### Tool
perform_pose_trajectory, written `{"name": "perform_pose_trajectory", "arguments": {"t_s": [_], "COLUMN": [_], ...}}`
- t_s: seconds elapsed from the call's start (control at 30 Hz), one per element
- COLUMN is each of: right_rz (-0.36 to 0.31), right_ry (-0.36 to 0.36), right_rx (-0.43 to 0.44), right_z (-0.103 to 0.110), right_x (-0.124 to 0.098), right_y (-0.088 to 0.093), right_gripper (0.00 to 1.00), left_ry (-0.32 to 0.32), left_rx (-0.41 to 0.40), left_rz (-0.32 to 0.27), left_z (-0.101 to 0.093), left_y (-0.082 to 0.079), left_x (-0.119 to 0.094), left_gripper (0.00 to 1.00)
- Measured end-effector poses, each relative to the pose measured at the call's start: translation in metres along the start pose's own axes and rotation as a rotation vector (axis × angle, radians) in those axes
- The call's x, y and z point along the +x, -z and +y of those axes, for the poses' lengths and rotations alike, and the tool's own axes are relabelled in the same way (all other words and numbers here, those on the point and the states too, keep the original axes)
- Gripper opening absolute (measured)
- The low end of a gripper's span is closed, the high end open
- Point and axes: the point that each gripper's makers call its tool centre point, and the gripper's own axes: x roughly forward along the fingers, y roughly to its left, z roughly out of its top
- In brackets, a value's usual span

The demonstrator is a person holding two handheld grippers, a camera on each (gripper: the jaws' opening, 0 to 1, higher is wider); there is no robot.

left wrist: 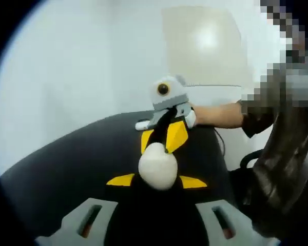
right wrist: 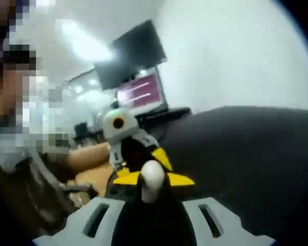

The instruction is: Pick up three earphones and place each one into its charging case using tactile feedback, ensure that each earphone is properly inserted and securely positioned inside the case.

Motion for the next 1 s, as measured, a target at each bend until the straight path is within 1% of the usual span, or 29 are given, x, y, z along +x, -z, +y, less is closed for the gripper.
{"name": "perform_pose_trajectory", "arguments": {"t_s": [0.03, 0.07, 0.13, 0.2, 0.3, 0.37, 0.4, 0.43, 0.53, 0.57, 0.6, 0.67, 0.7, 0.73, 0.83, 0.9, 1.0], "right_rz": [0.001, 0.001, -0.004, -0.006, 0.007, 0.018, 0.020, 0.021, 0.023, 0.022, 0.021, 0.018, 0.017, 0.016, 0.013, 0.008, 0.001], "right_ry": [0.001, -0.001, 0.001, 0.002, -0.009, -0.008, -0.006, -0.011, -0.015, -0.014, -0.013, -0.019, -0.022, -0.027, -0.034, -0.044, -0.035], "right_rx": [-0.004, -0.004, 0.007, 0.042, 0.147, 0.225, 0.240, 0.241, 0.257, 0.261, 0.261, 0.248, 0.243, 0.239, 0.231, 0.219, 0.205], "right_z": [-0.002, -0.003, -0.003, -0.007, -0.012, -0.015, -0.016, -0.017, -0.014, -0.014, -0.013, -0.012, -0.011, -0.010, -0.010, -0.009, -0.012], "right_x": [0.000, 0.000, -0.002, -0.003, -0.003, -0.003, -0.003, -0.003, -0.005, -0.006, -0.007, -0.008, -0.009, -0.009, -0.011, -0.012, -0.012], "right_y": [0.000, 0.001, 0.001, 0.000, 0.001, 0.002, 0.003, 0.003, 0.005, 0.005, 0.006, 0.006, 0.006, 0.006, 0.006, 0.005, 0.003], "right_gripper": [0.20, 0.20, 0.20, 0.20, 0.20, 0.20, 0.20, 0.20, 0.20, 0.20, 0.20, 0.20, 0.20, 0.20, 0.19, 0.19, 0.19], "left_ry": [-0.015, -0.024, -0.041, -0.053, -0.073, -0.105, -0.143, -0.166, -0.109, -0.092, -0.059, -0.023, -0.002, 0.010, 0.041, 0.093, 0.114], "left_rx": [0.019, 0.037, 0.059, 0.074, 0.100, 0.127, 0.158, 0.175, 0.147, 0.154, 0.174, 0.199, 0.216, 0.190, 0.216, 0.212, 0.210], "left_rz": [-0.013, -0.021, -0.023, -0.018, -0.006, -0.015, -0.013, -0.013, -0.002, 0.008, 0.044, 0.118, 0.164, 0.135, 0.177, 0.185, 0.183], "left_z": [0.003, 0.004, 0.007, 0.009, 0.011, 0.014, 0.020, 0.022, 0.014, 0.013, 0.010, 0.009, 0.008, 0.007, 0.011, 0.006, 0.005], "left_y": [-0.002, -0.003, -0.003, -0.003, -0.001, -0.004, -0.006, -0.009, -0.013, -0.014, -0.012, -0.005, 0.001, -0.005, -0.005, -0.004, -0.004], "left_x": [0.000, -0.001, -0.002, -0.001, 0.000, 0.000, -0.001, -0.002, 0.001, 0.003, 0.006, 0.009, 0.011, 0.015, 0.019, 0.023, 0.026], "left_gripper": [0.47, 0.50, 0.54, 0.55, 0.56, 0.56, 0.54, 0.52, 0.51, 0.51, 0.51, 0.51, 0.51, 0.50, 0.50, 0.47, 0.44]}}
